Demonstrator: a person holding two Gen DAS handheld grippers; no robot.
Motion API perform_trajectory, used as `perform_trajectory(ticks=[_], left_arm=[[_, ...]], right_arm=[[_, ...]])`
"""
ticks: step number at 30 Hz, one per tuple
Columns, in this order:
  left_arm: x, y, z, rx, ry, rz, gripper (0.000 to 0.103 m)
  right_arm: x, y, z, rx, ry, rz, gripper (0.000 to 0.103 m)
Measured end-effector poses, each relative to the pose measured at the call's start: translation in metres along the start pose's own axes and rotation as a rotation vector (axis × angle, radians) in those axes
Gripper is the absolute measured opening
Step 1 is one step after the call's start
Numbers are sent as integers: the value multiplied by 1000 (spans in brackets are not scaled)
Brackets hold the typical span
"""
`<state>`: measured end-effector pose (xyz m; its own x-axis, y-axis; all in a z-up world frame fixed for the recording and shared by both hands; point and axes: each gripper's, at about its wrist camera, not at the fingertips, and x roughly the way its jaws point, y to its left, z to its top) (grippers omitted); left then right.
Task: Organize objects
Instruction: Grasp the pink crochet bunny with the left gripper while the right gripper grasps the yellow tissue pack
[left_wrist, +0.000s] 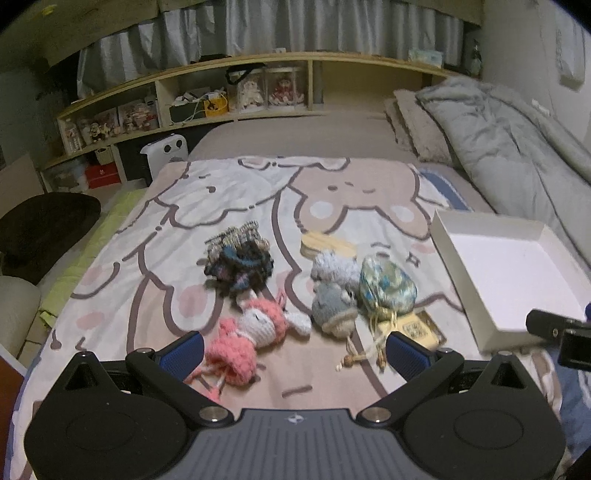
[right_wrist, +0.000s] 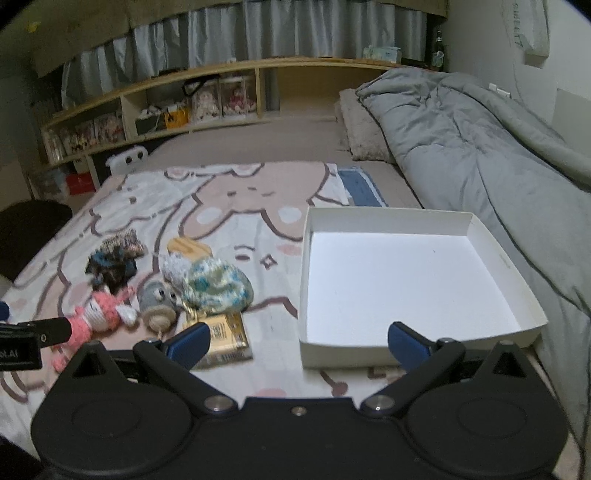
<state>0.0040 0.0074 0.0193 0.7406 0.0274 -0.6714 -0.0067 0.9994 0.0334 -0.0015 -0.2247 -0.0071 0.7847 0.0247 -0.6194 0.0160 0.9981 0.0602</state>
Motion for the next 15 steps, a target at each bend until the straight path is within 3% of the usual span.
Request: perform_trajectory(ticks=[15], left_arm=[[9,43,60,-28,-91,84,103]], right_arm=[[27,31,46,-64,-14,114,103]])
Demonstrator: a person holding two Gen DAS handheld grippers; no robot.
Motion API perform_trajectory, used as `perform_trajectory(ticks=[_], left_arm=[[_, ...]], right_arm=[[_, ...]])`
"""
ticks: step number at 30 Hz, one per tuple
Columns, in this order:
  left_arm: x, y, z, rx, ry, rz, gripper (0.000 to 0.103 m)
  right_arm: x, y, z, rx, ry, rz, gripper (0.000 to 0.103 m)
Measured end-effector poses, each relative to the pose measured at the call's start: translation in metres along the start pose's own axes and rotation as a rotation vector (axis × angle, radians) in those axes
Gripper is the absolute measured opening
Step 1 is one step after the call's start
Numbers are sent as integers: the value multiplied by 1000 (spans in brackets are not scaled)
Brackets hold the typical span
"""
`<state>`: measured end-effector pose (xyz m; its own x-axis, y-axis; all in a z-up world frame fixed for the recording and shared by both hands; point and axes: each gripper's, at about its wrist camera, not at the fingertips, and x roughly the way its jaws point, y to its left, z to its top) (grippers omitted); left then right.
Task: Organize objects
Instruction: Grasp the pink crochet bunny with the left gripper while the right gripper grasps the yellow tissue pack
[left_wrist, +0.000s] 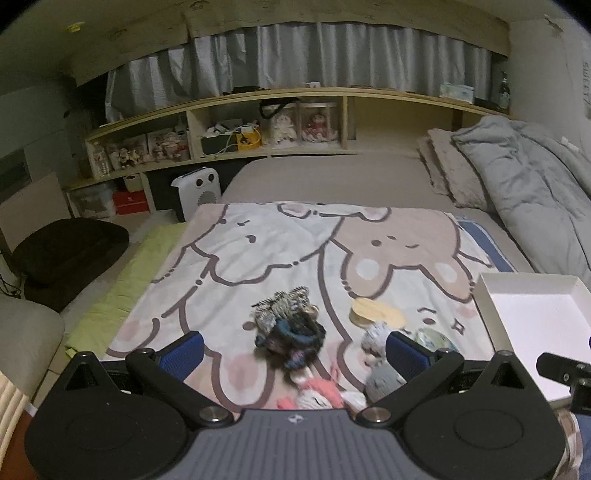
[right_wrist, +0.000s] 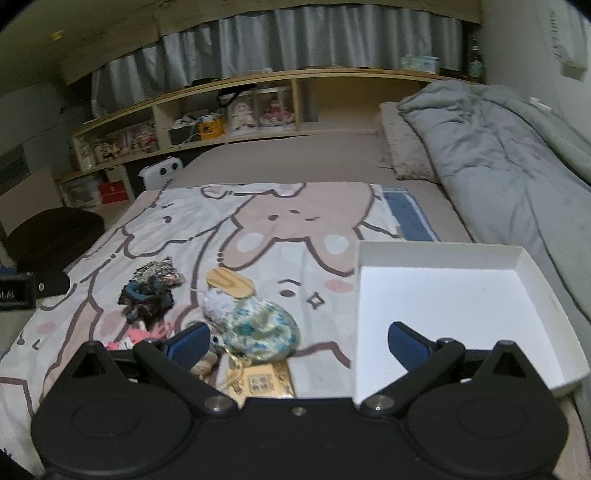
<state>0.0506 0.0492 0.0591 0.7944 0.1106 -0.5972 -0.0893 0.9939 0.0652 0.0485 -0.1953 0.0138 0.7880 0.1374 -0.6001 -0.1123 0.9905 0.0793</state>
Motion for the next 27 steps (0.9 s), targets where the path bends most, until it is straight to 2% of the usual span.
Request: perform_trajectory(ticks=[4,8,14,20,23,25,27], left_arm=[[10,4,1,6,-53,24,103],[23,5,4,31,-66,24,103],[51,2,2,66,14,28,103],[77,11,-10,136,102,-38,103],[88,16,-16,160,147,-71,95],[95,21,-20,173,186,-119,78],[100,24,-25,173,225,-170,68]], right_arm=[[17,6,7,-20,0,24,103],[34,6,10,-25,6,45,103],[59,2,4,-22,22,67,103],[76,-6,-12,9,86,141,103],[83,-9,-20,35,126,145,103],[86,-11,-23,49,151,159,97],[89,-13,-27,69,182,181,90]])
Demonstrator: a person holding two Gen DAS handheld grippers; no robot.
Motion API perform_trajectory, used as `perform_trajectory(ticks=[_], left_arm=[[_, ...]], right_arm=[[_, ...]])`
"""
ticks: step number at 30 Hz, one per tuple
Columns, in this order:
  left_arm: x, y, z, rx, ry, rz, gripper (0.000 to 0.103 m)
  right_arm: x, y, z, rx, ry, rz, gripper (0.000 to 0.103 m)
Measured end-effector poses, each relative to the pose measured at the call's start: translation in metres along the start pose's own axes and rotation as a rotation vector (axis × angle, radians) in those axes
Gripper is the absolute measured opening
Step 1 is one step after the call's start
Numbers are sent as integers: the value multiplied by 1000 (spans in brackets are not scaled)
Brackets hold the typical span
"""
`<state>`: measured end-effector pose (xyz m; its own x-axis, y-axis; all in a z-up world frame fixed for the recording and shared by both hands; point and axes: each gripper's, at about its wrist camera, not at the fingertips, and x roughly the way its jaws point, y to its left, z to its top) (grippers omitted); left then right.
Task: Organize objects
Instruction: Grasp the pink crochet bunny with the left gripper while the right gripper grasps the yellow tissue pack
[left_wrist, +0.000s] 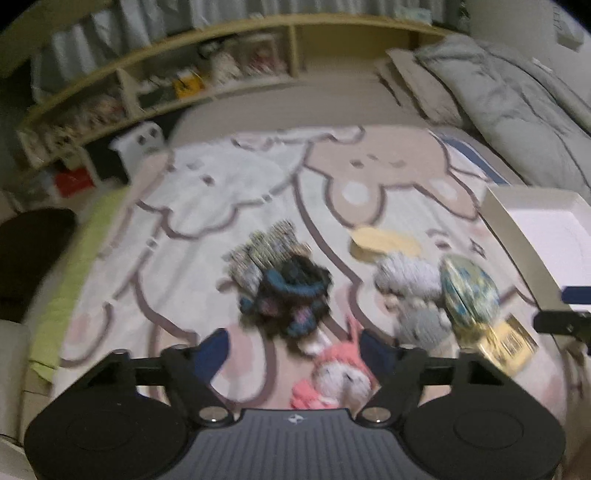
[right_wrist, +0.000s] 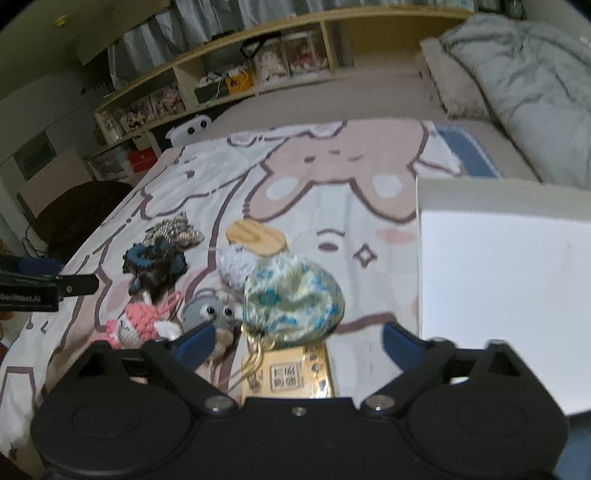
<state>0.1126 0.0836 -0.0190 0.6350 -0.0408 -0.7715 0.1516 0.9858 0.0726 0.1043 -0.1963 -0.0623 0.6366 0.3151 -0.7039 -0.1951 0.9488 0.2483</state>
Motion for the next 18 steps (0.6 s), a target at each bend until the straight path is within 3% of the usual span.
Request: perform_trajectory(ticks=[4,10,18], left_arm=[[4,-1,-12,36,59,-118,56],[15,-10,-23,113,137,-146,38],[39,-10,-25,147,207,-108,39]], right_arm=[[5,-1,-5,18,46,50,84],[12,6,-12,-16,98,66,83],[25,10,-16,-38,144,85,82]])
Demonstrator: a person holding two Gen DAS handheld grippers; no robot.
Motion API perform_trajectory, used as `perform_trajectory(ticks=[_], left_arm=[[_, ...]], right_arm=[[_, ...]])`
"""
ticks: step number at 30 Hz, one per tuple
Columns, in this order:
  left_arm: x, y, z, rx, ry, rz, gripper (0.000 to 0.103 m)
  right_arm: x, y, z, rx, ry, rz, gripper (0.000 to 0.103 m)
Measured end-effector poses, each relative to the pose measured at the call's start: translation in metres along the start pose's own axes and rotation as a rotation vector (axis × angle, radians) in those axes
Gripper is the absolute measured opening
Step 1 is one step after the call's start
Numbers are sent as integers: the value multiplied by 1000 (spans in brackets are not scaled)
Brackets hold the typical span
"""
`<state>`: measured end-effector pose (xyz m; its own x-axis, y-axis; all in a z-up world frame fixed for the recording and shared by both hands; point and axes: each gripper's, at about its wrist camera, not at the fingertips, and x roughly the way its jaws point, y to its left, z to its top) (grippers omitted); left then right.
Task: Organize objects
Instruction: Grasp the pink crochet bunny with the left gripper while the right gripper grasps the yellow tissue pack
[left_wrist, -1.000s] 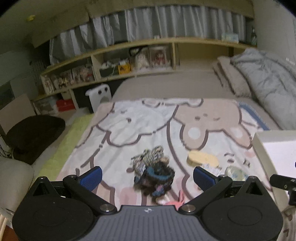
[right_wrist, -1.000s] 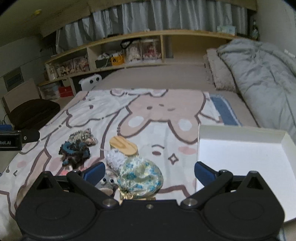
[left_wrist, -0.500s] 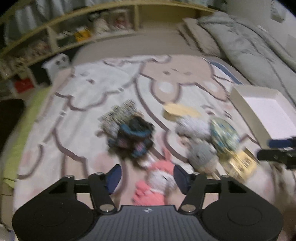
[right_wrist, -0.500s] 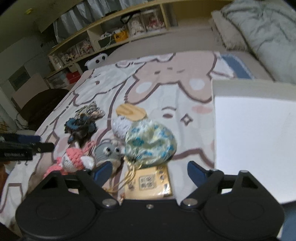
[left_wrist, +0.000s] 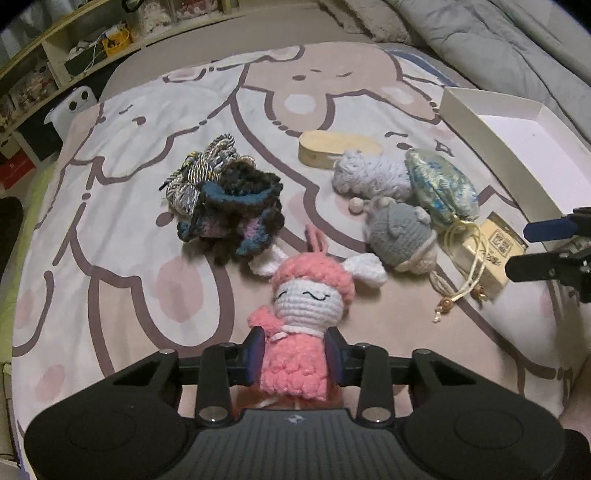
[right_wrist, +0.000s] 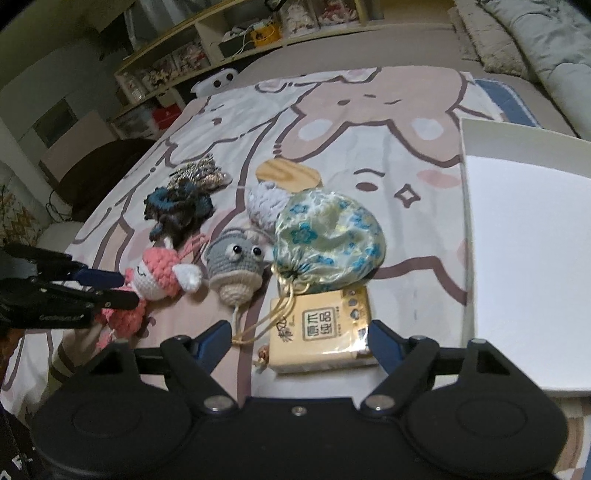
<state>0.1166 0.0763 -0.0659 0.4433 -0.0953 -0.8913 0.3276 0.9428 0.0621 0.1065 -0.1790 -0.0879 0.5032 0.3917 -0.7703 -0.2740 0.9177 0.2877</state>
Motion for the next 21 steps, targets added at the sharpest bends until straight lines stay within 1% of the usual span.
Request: perform_trajectory(ticks=[5,11,13,16,21], left_arm=[[10,-6,3,28,18,20,42],[23,-7,5,23,52,62,46],[26,-9,5,28,58,70,47],[27,-10,5,31,60,76,47],[29,-9,4,16,57,73,46]], right_arm=[[13,2,3,-26,22,-25,82],[20,3,2,-64,22,-93,81],[17,2,2,-60,28,-94,82],[13,1,-1,-44,48,-70,84],[14,1,-5,-65,63,-92,82]])
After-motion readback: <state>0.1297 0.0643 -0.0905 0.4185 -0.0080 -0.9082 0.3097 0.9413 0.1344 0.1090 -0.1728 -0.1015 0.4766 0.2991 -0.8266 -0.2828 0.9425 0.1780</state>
